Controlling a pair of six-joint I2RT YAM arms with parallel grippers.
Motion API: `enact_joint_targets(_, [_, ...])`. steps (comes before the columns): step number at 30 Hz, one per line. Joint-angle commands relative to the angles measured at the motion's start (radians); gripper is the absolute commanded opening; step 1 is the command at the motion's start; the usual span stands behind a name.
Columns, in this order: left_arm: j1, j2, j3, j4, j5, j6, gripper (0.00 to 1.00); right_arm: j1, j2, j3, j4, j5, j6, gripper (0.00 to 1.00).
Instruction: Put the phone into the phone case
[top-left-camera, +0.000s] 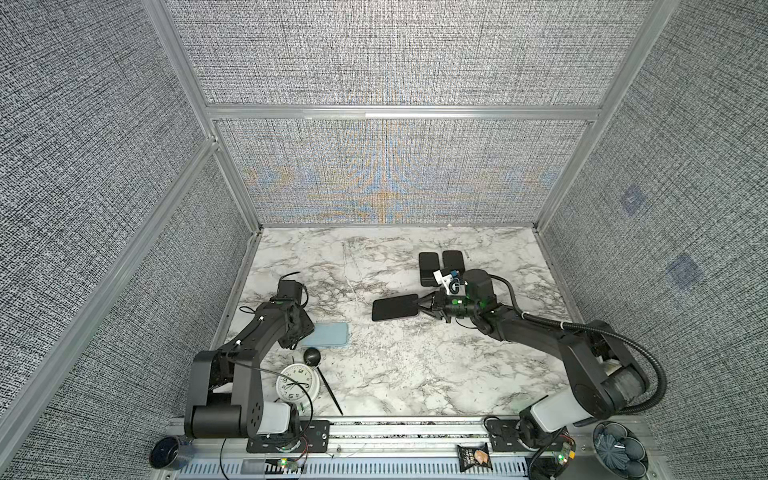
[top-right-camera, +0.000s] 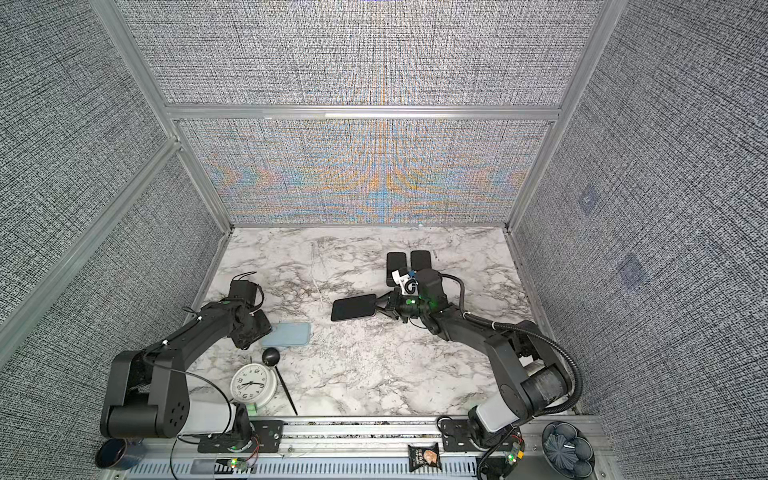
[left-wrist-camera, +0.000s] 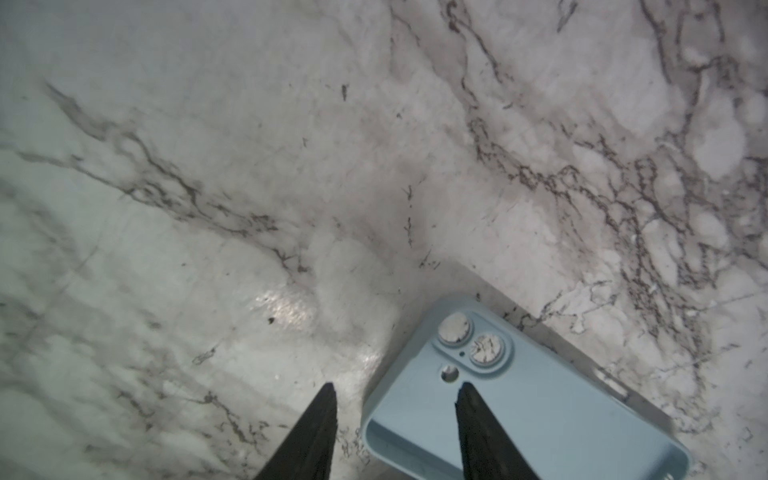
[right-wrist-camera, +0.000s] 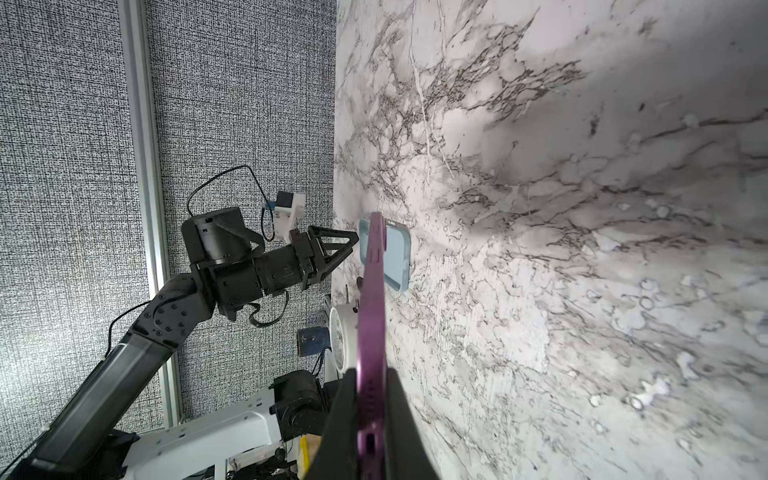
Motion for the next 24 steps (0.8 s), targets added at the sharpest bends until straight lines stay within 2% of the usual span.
enact_joint_targets(1, [0.005,0.037,0.007,0.045,0.045,-0.017,0.45,0.002,-0.015,0.004,0.012,-0.02,-0.015,0.03])
enact_joint_targets(10, [0.006,0.064,0.012,0.057,0.096,-0.027,0.29,0.001,-0.043,0.005,-0.04,-0.008,-0.047,0.03])
enact_joint_targets(24, [0.003,0.106,0.018,0.107,0.26,0.021,0.15,0.001,-0.034,0.0,-0.038,-0.001,-0.05,0.03])
